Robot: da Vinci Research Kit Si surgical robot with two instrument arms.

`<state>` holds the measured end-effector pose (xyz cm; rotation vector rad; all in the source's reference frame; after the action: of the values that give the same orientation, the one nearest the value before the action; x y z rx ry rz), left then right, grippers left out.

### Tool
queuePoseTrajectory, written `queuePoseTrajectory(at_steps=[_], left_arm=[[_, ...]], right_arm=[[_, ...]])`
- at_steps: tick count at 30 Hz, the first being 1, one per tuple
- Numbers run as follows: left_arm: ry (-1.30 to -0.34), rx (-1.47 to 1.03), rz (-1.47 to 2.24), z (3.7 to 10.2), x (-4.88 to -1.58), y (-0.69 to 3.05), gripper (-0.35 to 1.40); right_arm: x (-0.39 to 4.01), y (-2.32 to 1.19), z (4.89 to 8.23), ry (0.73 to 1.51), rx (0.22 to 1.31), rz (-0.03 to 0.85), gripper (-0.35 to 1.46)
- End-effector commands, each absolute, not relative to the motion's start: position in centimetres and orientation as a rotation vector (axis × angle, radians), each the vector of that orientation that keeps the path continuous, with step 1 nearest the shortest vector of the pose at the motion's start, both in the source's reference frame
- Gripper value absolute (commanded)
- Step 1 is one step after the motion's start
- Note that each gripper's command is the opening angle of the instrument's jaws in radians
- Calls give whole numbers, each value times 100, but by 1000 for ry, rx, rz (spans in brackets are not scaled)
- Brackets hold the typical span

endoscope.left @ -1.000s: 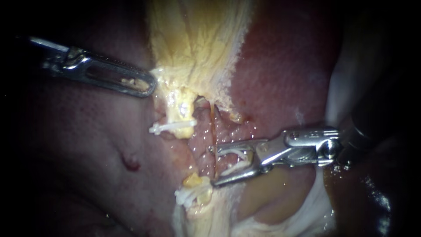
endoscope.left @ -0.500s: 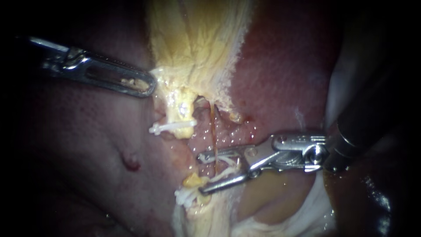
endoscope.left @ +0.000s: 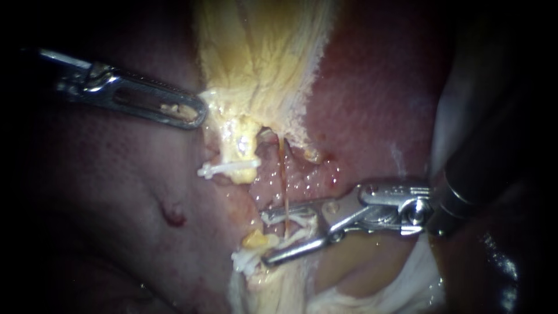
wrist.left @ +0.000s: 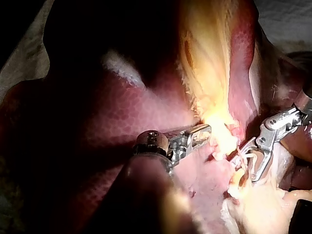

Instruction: Clipping first clip right tube

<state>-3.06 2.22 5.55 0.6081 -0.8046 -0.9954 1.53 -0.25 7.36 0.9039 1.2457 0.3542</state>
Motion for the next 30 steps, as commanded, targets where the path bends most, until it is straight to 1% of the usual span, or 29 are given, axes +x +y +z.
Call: queuePoseTrajectory(at_steps=[1, 5, 13, 15, 30], left_arm=[[-805, 608, -995, 554, -306, 222, -35], [-805, 608, -995, 555, -306, 222, -35], [-805, 608, -995, 555, -306, 222, -35], [-805, 608, -995, 555, -306, 222, -35], [-805, 608, -995, 555, -306, 223, -35]], right_arm=[[153, -24, 733, 1251, 909, 359, 50], [153, -24, 720, 1278, 937, 367, 50], [153, -28, 700, 1321, 1018, 335, 50], [154, -30, 697, 1323, 1033, 340, 50], [157, -33, 692, 1340, 1055, 356, 49]])
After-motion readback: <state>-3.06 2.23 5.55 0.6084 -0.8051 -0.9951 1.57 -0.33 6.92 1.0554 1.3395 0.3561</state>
